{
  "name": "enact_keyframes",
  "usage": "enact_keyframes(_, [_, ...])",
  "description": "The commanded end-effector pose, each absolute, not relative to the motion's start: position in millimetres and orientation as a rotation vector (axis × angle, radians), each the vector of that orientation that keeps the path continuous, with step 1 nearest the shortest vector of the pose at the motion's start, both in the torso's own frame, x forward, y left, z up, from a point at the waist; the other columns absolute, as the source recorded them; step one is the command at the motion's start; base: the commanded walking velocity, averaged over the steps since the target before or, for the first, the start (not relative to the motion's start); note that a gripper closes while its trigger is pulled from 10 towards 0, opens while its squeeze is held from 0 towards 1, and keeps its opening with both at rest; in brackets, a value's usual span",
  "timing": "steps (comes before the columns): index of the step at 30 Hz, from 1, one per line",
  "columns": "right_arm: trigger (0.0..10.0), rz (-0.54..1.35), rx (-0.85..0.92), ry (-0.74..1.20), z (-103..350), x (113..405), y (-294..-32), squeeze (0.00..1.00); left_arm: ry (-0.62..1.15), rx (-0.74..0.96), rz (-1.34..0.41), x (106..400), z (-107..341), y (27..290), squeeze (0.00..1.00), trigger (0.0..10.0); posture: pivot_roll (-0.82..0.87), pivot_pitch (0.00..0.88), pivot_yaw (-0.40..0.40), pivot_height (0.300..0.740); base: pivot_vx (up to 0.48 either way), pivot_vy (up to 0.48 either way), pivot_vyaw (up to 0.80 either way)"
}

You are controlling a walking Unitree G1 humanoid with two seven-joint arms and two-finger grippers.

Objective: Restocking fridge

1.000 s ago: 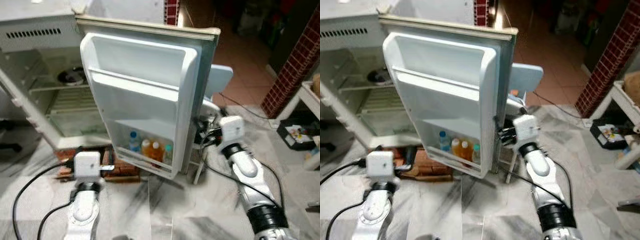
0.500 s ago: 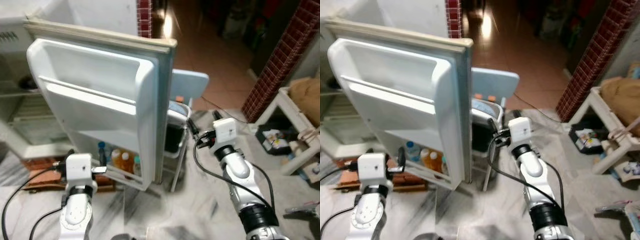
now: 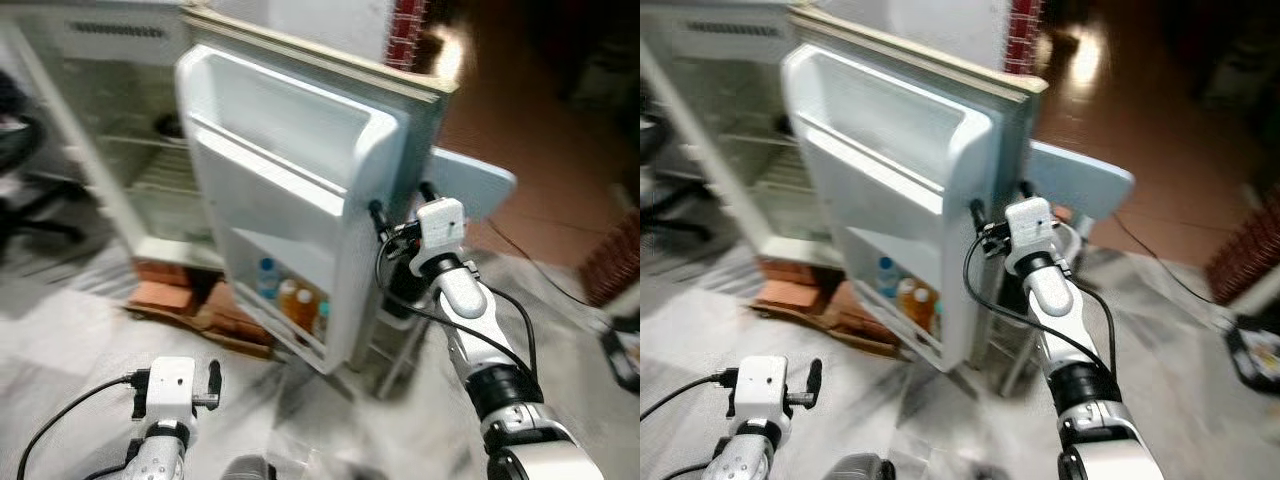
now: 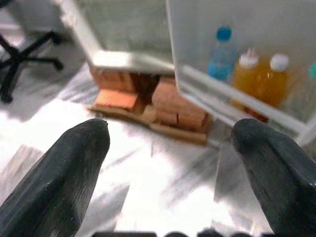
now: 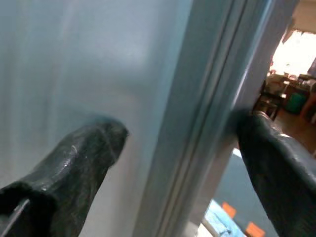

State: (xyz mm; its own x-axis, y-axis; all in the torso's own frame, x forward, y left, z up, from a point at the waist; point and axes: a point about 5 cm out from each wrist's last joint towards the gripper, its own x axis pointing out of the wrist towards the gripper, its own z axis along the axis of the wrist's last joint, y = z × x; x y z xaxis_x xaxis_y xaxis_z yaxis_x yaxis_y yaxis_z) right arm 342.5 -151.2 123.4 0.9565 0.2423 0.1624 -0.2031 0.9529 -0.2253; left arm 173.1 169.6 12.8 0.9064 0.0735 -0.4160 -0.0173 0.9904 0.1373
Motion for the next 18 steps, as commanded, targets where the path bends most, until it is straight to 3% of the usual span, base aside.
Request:
enact_keyframes(1, [10.0, 0.219, -0.219, -0.178, 124, 347, -151, 0.0, 0.441, 0.13, 0.011, 176, 13, 163, 0.0, 10.0, 0.05, 0.041, -0.024, 0.74, 0.0, 0.0, 0.62])
enact_keyframes(8, [10.0, 0.26, -0.086, -0.165, 132, 355, -144, 0.0, 0.453, 0.144, -0.002, 182, 14, 162, 0.0, 10.0, 0.05, 0.041, -0.024, 0.74, 0.0, 0.0, 0.19])
enact_keyframes(14, [10.0, 0.641, 0.249, -0.175, 145, 336, -110, 0.0, 0.459, 0.147, -0.007, 182, 14, 161, 0.0, 10.0, 0.05, 0.041, -0.024, 0.74, 0.0, 0.0, 0.0])
enact_keyframes(15, [10.0, 0.836, 0.351, -0.231, 162, 316, -100, 0.0, 0.453, 0.151, -0.004, 182, 14, 161, 0.0, 10.0, 0.04, 0.042, -0.018, 0.74, 0.0, 0.0, 0.0])
enact_keyframes(18, [10.0, 1.073, 0.471, -0.214, 173, 289, -101, 0.0, 0.453, 0.15, 0.002, 183, 15, 162, 0.0, 10.0, 0.04, 0.042, -0.019, 0.74, 0.0, 0.0, 0.0])
